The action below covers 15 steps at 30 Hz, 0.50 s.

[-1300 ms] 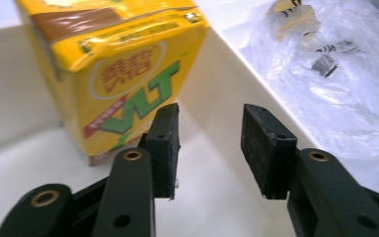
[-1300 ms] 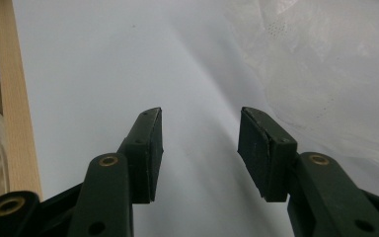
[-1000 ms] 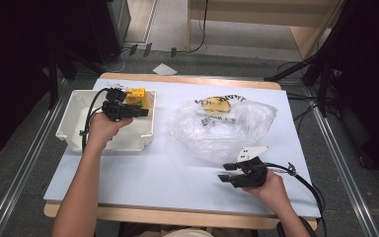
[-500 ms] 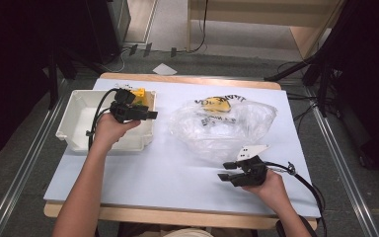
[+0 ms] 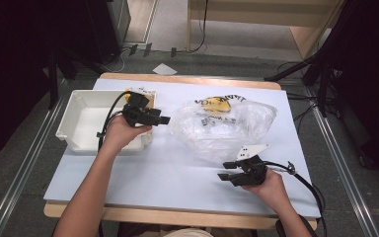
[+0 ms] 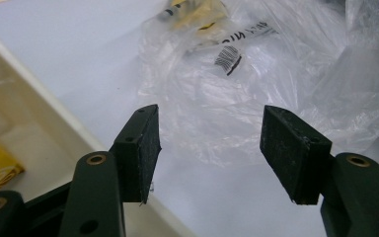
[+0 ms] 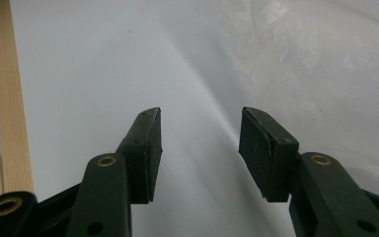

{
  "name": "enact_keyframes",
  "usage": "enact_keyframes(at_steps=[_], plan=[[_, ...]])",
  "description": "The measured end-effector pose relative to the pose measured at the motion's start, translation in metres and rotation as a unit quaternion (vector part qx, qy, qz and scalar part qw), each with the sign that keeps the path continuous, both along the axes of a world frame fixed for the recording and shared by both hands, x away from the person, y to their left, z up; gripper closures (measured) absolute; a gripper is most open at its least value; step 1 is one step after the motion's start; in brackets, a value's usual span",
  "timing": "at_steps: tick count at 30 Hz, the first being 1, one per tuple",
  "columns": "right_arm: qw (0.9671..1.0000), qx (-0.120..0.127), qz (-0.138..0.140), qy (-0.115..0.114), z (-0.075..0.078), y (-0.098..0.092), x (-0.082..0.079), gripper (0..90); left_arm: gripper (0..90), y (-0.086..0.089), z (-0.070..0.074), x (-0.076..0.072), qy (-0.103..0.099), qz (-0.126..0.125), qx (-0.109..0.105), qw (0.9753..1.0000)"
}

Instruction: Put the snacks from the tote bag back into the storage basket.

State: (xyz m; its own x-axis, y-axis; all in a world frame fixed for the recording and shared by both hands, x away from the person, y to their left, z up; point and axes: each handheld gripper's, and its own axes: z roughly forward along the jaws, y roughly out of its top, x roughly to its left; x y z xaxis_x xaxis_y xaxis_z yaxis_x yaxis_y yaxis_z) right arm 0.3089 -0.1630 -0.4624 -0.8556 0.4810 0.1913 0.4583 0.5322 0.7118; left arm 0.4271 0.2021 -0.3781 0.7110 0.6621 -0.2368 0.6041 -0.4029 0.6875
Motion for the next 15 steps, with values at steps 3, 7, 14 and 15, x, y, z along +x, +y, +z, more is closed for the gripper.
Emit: enact_keyframes(at_steps=[3,7,14,15], plan=[[1.0000,-0.001,0.000,0.000,0.000,0.000,0.000,52.0,41.5,-0.008,0.001,-0.003,-0.002,-0.011,0.001,0.9999],[1.0000,0.001,-0.003,0.001,0.000,0.000,0.000,51.4,41.5,-0.018,0.002,-0.008,-0.006,-0.022,0.003,0.9997],[1.0000,0.004,-0.006,0.003,0.000,0.001,0.000,51.4,41.6,-0.040,-0.001,-0.018,-0.008,-0.045,-0.001,0.9989],[1.0000,0.005,-0.007,0.000,0.001,0.000,0.000,51.4,41.8,-0.042,-0.001,-0.019,-0.009,-0.049,0.000,0.9987]])
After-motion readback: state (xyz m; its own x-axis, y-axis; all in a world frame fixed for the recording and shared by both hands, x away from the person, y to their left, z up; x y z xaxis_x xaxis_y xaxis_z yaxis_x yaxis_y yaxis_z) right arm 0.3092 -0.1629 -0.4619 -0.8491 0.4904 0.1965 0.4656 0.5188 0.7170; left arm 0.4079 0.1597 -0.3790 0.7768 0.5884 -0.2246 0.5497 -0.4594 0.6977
